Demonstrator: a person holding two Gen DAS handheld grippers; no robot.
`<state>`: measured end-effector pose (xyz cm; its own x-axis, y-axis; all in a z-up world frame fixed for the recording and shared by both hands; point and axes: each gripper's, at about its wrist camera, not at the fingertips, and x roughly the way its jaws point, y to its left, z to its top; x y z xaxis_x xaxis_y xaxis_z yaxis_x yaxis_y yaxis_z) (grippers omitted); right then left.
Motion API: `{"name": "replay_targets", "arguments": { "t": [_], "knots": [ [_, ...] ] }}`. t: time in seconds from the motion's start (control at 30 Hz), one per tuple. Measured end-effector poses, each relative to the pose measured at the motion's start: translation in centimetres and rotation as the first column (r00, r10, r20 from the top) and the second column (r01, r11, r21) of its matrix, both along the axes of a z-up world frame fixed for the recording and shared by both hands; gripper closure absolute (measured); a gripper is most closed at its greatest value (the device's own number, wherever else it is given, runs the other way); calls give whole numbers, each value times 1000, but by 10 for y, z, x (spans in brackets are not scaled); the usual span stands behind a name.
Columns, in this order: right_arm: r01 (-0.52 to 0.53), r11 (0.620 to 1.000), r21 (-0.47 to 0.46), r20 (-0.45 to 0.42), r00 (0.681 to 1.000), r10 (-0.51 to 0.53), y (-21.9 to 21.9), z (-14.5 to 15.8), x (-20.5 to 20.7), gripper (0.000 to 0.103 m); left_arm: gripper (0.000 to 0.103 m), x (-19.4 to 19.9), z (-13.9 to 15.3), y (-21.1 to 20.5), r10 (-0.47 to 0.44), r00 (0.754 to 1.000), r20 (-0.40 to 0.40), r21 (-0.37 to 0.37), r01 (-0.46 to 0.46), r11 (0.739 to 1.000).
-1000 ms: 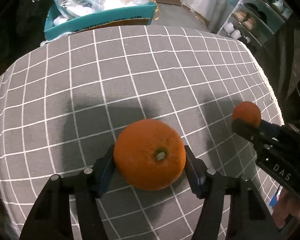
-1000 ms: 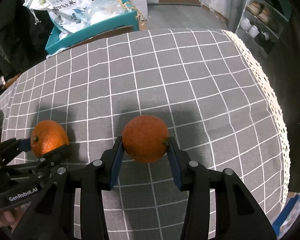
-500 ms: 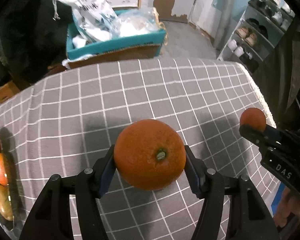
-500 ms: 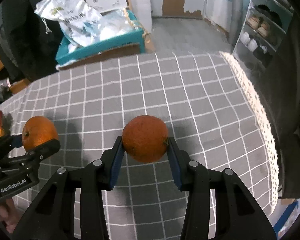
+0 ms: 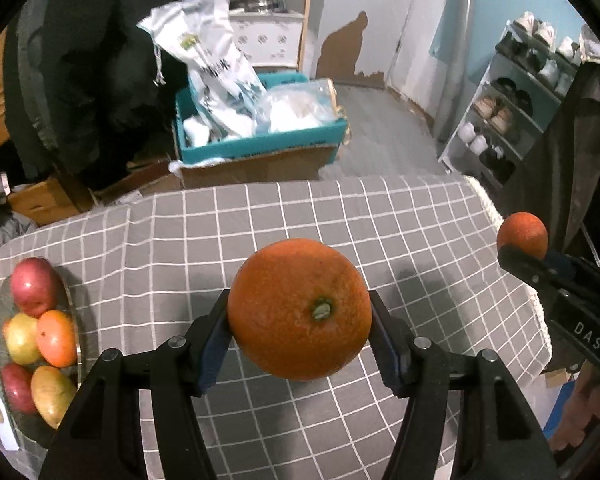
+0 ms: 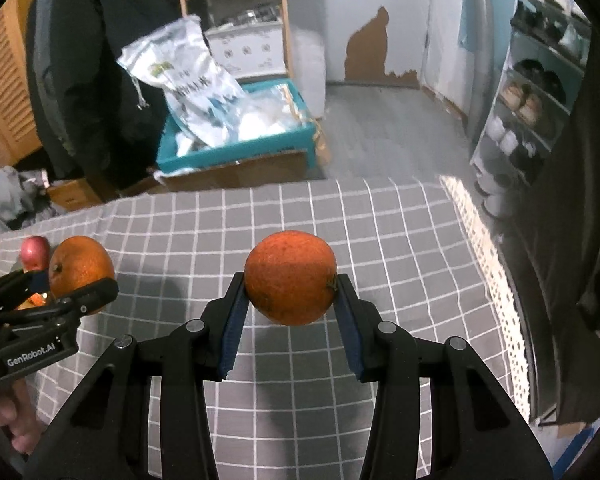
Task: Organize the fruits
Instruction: 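Carry both oranges up and over the green plate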
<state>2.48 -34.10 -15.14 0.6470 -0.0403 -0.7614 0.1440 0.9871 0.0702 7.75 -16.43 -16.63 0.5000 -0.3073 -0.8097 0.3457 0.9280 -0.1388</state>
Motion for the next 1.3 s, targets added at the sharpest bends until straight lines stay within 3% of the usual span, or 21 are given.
{"name": "replay_targets", "arguments": {
  "t": [0.37,0.67,1.3],
  "knots": [
    [-62,997,-34,103,993,65,31,48,-19,60,39,-23,44,29,27,995,93,-11,-26,1000],
    [-104,993,-57,149,982,112,54,71,-27,60,39,-36,69,57,67,986,152,-22,-64,998],
    [-242,968,-59,160,955,249,133,84,-3,60,39,-39,79,133,206,963,176,-45,-201,979]
  ]
}}
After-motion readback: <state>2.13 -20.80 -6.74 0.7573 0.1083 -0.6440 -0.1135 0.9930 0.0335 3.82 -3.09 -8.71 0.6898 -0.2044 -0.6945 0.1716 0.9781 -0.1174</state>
